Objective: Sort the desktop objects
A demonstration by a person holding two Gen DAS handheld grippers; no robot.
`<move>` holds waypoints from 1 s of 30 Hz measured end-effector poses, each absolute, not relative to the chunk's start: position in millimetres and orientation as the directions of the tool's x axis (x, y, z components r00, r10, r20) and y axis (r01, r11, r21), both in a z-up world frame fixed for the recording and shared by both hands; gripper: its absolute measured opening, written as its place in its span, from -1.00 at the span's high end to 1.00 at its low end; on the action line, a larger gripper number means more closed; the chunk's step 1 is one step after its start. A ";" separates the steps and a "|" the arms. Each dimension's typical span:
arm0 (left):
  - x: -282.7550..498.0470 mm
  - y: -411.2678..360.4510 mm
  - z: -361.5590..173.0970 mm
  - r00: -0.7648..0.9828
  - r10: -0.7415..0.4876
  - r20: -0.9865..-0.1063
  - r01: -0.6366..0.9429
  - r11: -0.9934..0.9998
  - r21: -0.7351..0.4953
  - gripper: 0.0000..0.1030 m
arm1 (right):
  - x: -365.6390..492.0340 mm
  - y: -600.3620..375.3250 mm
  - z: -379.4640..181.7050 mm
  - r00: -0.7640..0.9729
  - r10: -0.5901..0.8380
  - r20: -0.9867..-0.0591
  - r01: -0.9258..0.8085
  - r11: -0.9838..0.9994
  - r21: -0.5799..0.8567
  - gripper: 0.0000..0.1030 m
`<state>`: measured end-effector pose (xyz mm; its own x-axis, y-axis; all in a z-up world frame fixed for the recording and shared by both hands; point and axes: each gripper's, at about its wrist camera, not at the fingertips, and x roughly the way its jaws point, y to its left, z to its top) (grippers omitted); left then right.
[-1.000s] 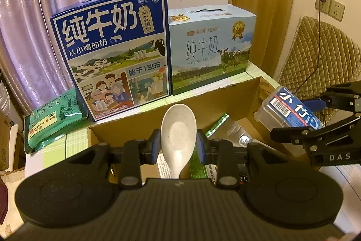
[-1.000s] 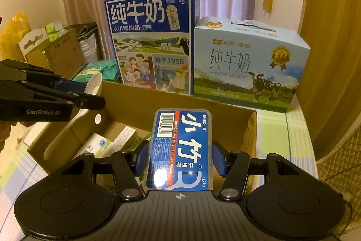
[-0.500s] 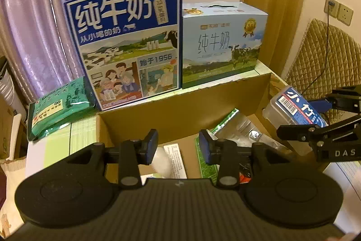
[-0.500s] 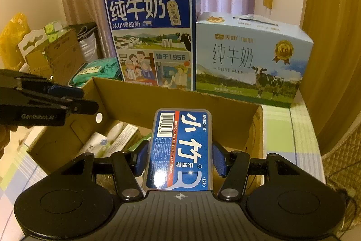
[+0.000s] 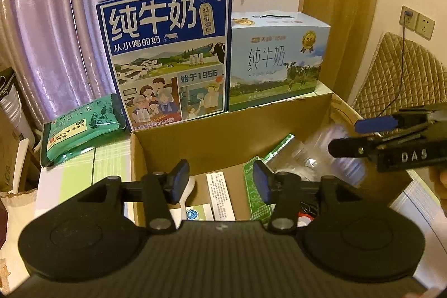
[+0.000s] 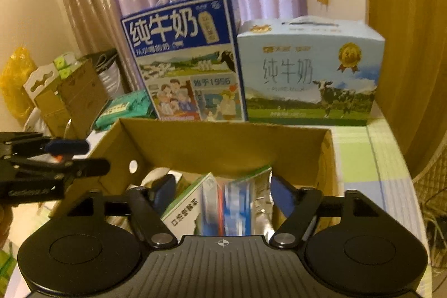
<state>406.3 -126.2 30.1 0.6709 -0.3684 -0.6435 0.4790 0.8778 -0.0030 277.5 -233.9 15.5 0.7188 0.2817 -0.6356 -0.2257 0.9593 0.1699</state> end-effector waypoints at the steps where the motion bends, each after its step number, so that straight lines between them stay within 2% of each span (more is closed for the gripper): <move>1: 402.8 -124.9 30.8 0.676 -0.368 -0.639 0.476 0.879 -0.003 -0.04 | 276.1 -235.1 16.1 0.722 0.276 -0.634 -0.222 0.961 0.165 -0.45; 2: 399.7 -123.7 31.2 0.680 -0.367 -0.635 0.473 0.881 -0.003 -0.17 | 274.4 -237.4 16.3 0.723 0.273 -0.635 -0.216 0.962 0.167 -0.46; 4: 392.2 -121.2 31.5 0.687 -0.369 -0.626 0.473 0.881 0.000 -0.23 | 270.2 -242.5 16.6 0.722 0.268 -0.638 -0.202 0.963 0.176 -0.48; 7: 378.8 -117.7 33.0 0.702 -0.361 -0.613 0.464 0.886 0.009 -0.43 | 259.5 -253.5 15.9 0.721 0.258 -0.643 -0.172 0.966 0.194 -0.57; 9: 368.3 -115.2 34.1 0.719 -0.355 -0.598 0.451 0.892 0.014 -0.71 | 250.7 -259.9 16.2 0.720 0.255 -0.646 -0.160 0.966 0.204 -0.63; 14: 339.7 -109.7 37.1 0.743 -0.335 -0.579 0.414 0.910 0.005 -0.97 | 223.3 -270.2 21.0 0.718 0.249 -0.650 -0.132 0.966 0.224 -0.77; 20: 303.0 -101.3 46.8 0.769 -0.299 -0.565 0.341 0.940 -0.033 -0.97 | 189.4 -274.4 36.6 0.708 0.250 -0.661 -0.109 0.963 0.247 -0.96; 30: 240.3 -93.6 75.0 0.765 -0.274 -0.582 0.286 0.955 -0.075 -0.98 | 126.5 -271.0 66.9 0.690 0.206 -0.694 -0.066 0.973 0.223 -0.96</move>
<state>240.3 -93.6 75.0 0.7652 -0.2743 -0.5824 0.2858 0.9554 -0.0745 126.5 -271.0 66.9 0.6898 0.2060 -0.6941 -0.0664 0.9726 0.2228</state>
